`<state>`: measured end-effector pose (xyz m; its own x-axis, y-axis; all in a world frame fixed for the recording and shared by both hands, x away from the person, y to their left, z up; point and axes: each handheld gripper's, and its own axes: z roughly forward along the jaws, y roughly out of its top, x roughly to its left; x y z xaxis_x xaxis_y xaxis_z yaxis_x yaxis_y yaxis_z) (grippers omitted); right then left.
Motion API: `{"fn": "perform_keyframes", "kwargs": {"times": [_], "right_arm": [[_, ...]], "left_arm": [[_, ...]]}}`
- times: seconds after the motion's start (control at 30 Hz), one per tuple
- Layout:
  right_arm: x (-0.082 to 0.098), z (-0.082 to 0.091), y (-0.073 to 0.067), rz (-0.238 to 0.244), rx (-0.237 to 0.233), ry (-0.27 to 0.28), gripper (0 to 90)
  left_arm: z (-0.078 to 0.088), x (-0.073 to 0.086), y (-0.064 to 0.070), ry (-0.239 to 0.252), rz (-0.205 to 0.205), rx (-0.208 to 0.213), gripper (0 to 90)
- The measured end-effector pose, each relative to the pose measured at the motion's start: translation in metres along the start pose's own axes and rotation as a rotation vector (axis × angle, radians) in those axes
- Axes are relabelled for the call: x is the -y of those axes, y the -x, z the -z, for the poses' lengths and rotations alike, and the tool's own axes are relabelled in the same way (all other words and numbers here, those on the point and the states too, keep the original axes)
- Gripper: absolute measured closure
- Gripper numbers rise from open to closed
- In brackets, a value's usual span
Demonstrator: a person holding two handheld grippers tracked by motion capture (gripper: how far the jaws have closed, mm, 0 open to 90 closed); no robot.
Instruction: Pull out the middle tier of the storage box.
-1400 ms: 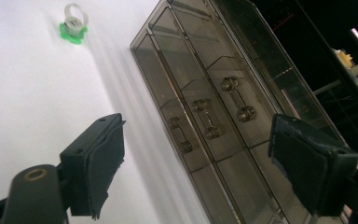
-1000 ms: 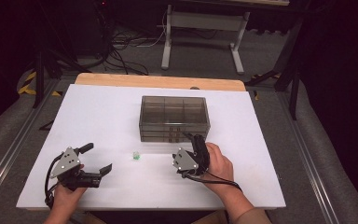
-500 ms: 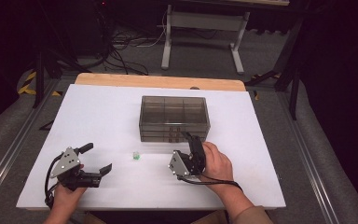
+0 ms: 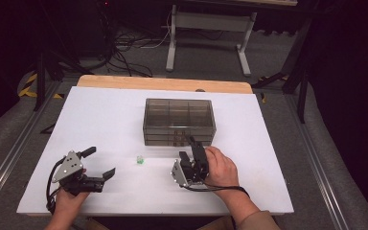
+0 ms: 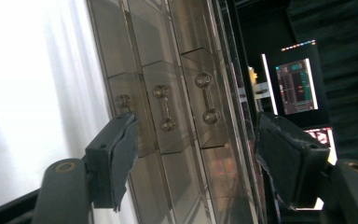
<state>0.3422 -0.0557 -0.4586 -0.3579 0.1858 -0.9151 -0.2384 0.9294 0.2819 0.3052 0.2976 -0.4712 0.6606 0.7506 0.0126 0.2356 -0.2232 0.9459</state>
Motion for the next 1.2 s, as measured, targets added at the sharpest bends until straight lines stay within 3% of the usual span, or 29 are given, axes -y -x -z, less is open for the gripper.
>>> {"fn": "perform_keyframes", "kwargs": {"times": [0.27, 0.6, 0.73, 0.77, 0.97, 1.2], "right_arm": [[-0.001, -0.004, -0.011, 0.067, 0.085, -0.017, 34.8], [-0.001, -0.010, -0.021, 0.112, 0.166, -0.030, 38.4], [-0.002, -0.012, -0.024, 0.131, 0.175, -0.031, 39.2], [-0.002, -0.014, -0.026, 0.159, 0.183, -0.036, 40.2], [-0.002, -0.019, -0.034, 0.221, 0.205, -0.051, 42.5], [-0.003, -0.025, -0.039, 0.258, 0.222, -0.070, 47.5]], "left_arm": [[0.000, 0.000, 0.000, 0.001, 0.000, 0.001, 0.6], [0.000, 0.000, 0.000, 0.001, 0.002, 0.003, 0.6], [0.000, 0.000, 0.000, 0.001, 0.001, 0.006, 0.6], [0.000, 0.000, 0.000, 0.005, 0.009, 0.011, 0.7], [0.000, 0.000, 0.000, 0.003, 0.008, 0.010, 0.7], [-0.001, 0.000, 0.000, 0.001, 0.011, 0.014, 0.7]]}}
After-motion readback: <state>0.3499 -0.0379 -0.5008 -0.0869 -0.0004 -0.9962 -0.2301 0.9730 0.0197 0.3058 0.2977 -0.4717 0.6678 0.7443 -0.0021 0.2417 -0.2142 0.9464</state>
